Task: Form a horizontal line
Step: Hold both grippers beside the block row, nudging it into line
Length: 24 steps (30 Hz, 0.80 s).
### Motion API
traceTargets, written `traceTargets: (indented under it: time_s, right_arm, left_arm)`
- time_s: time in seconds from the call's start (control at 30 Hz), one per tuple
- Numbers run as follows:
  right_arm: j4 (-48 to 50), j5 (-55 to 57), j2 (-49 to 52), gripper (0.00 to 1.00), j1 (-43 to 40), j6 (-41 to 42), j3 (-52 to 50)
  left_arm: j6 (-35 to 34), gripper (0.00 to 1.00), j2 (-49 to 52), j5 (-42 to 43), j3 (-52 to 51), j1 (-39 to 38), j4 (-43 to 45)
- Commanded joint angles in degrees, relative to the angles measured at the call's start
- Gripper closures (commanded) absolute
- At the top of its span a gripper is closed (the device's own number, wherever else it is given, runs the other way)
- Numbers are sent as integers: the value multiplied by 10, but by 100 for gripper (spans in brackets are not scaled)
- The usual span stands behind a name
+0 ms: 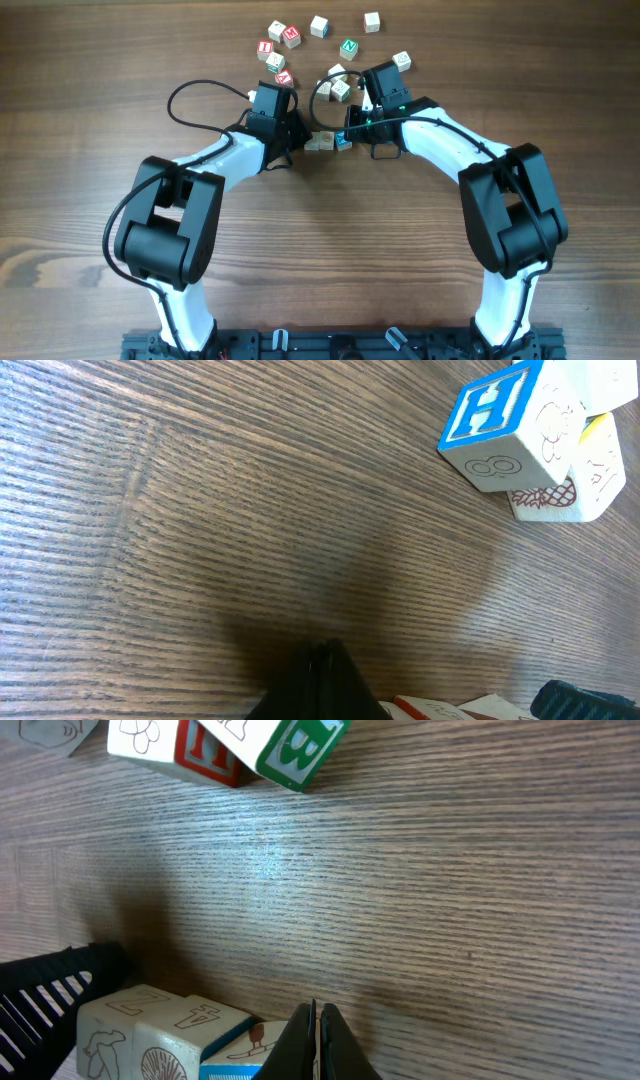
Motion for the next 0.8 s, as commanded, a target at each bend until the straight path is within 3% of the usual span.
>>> traceTargets:
  time_s: [0.0, 0.47, 0.77]
  right_arm:
    - [-1, -20, 15, 95, 5, 25, -3]
    - [-32, 36, 15, 95, 5, 49, -3]
    - [-54, 10, 15, 96, 5, 54, -3]
  left_arm:
    - [-5, 96, 20, 5, -14, -4, -5]
    - [-5, 96, 20, 5, -14, -4, -12]
    - [-5, 96, 20, 5, -14, -4, -19]
